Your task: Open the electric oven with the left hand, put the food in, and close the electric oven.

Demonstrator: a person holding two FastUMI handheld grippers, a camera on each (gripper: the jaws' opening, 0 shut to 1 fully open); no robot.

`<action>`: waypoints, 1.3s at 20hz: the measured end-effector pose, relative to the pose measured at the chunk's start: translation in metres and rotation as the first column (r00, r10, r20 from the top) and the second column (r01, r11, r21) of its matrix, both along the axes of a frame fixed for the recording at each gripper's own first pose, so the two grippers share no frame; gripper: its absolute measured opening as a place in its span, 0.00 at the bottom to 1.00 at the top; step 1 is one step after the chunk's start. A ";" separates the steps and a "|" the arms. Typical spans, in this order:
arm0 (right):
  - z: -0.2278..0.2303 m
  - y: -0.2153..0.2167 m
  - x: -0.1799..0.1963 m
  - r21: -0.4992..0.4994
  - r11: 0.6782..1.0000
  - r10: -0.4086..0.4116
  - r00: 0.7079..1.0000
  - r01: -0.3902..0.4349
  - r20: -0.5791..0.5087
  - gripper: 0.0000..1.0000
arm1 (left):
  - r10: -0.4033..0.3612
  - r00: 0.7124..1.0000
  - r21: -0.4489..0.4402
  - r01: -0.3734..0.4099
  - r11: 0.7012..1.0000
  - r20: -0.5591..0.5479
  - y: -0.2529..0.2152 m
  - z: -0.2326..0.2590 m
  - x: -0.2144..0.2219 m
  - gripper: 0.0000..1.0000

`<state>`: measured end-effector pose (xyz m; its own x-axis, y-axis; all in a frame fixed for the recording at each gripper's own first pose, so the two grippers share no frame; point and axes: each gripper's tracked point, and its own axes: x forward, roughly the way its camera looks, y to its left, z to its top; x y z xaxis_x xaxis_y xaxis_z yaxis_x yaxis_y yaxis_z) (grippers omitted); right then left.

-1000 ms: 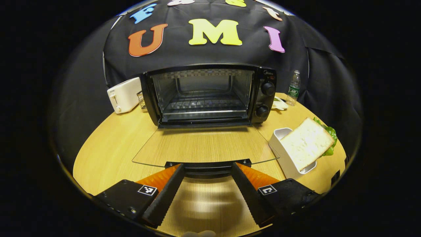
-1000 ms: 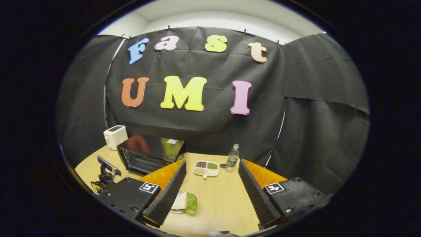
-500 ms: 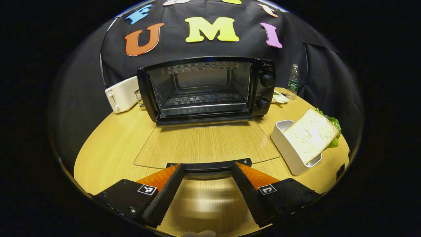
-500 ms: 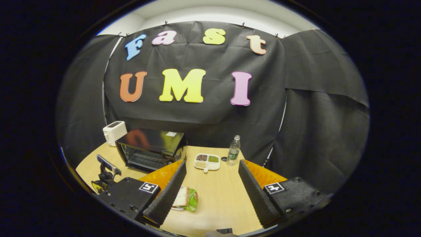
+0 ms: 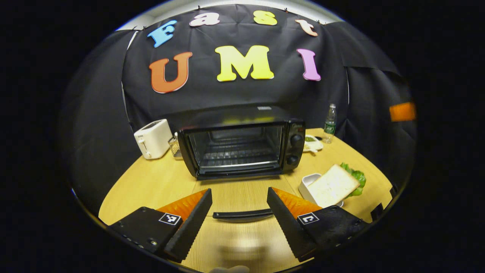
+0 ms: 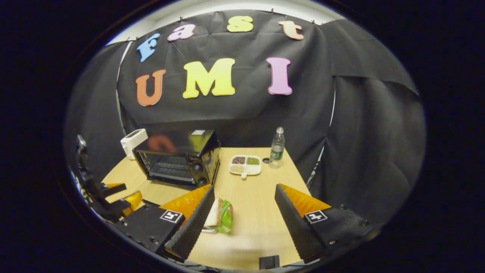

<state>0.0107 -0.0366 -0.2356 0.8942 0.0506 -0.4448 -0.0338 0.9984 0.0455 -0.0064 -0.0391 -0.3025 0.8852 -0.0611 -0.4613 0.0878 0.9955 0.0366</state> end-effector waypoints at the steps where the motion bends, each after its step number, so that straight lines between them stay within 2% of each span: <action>1: -0.015 0.002 0.000 0.010 1.000 0.004 0.999 -0.004 -0.033 1.00 | 0.009 0.999 -0.005 -0.009 1.000 0.032 0.004 0.019 0.001 0.96; 6: -0.081 0.023 0.005 0.081 0.994 0.087 0.980 -0.073 -0.178 0.99 | 0.053 0.981 -0.016 -0.051 0.999 0.189 0.021 0.113 -0.001 0.96; 8: -0.098 0.033 0.011 0.092 0.990 0.120 0.971 -0.103 -0.209 0.94 | 0.071 0.968 -0.023 -0.067 0.997 0.240 0.026 0.142 -0.005 0.96; 9: -0.104 0.038 0.014 0.106 0.987 0.140 0.964 -0.119 -0.225 0.98 | 0.077 0.962 -0.022 -0.074 0.997 0.260 0.027 0.157 -0.008 0.96; 11: -0.115 0.052 0.023 0.153 0.976 0.188 0.951 -0.154 -0.247 0.99 | 0.082 0.950 -0.018 -0.080 0.997 0.302 0.028 0.182 -0.011 0.95; 13: -0.127 0.062 0.032 0.181 0.967 0.227 0.933 -0.181 -0.280 0.97 | 0.082 0.939 -0.013 -0.083 0.997 0.334 0.026 0.200 -0.012 0.96; 15: -0.139 0.059 0.044 0.191 0.966 0.230 0.921 -0.175 -0.315 0.96 | 0.089 0.935 -0.019 -0.087 0.996 0.344 0.025 0.209 -0.015 0.96; 16: -0.144 0.059 0.046 0.210 0.963 0.235 0.912 -0.171 -0.335 0.89 | 0.093 0.933 -0.020 -0.092 0.996 0.347 0.025 0.212 -0.015 0.95; 17: -0.150 0.061 0.049 0.240 0.955 0.255 0.898 -0.175 -0.358 0.89 | 0.103 0.931 -0.021 -0.102 0.995 0.350 0.026 0.214 -0.016 0.95; 18: -0.156 0.063 0.050 0.270 0.948 0.266 0.885 -0.168 -0.383 0.93 | 0.108 0.930 -0.022 -0.107 0.994 0.350 0.026 0.216 -0.016 0.95; 19: -0.161 0.065 0.052 0.302 0.940 0.279 0.871 -0.160 -0.405 0.84 | 0.117 0.930 -0.021 -0.117 0.993 0.348 0.026 0.217 -0.014 0.95; 21: -0.171 0.070 0.053 0.367 0.920 0.301 0.842 -0.134 -0.448 0.77 | 0.125 0.930 -0.015 -0.127 0.992 0.345 0.026 0.217 -0.013 0.96; 22: -0.172 0.074 0.052 0.403 0.907 0.313 0.831 -0.119 -0.459 0.80 | 0.128 0.931 -0.014 -0.131 0.991 0.342 0.025 0.217 -0.012 0.96; 23: -0.173 0.076 0.051 0.428 0.898 0.316 0.825 -0.101 -0.469 0.71 | 0.130 0.932 -0.012 -0.133 0.991 0.338 0.024 0.216 -0.010 0.89; 24: -0.172 0.076 0.050 0.453 0.887 0.322 0.819 -0.087 -0.475 0.63 | 0.132 0.934 -0.013 -0.136 0.991 0.332 0.023 0.214 -0.007 0.88; 25: -0.169 0.077 0.049 0.473 0.877 0.334 0.811 -0.081 -0.480 0.64 | 0.133 0.936 -0.013 -0.136 0.991 0.325 0.021 0.212 -0.006 0.89; 26: -0.168 0.078 0.049 0.487 0.869 0.347 0.808 -0.087 -0.476 0.56 | 0.130 0.938 -0.014 -0.132 0.991 0.321 0.018 0.211 -0.005 0.89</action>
<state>0.0596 0.0414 -0.4031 0.4593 0.5112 -0.7265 -0.0875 0.8399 0.5357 -0.0116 -0.0207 -0.0912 0.9860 0.0678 -0.1522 -0.0610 0.9970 0.0486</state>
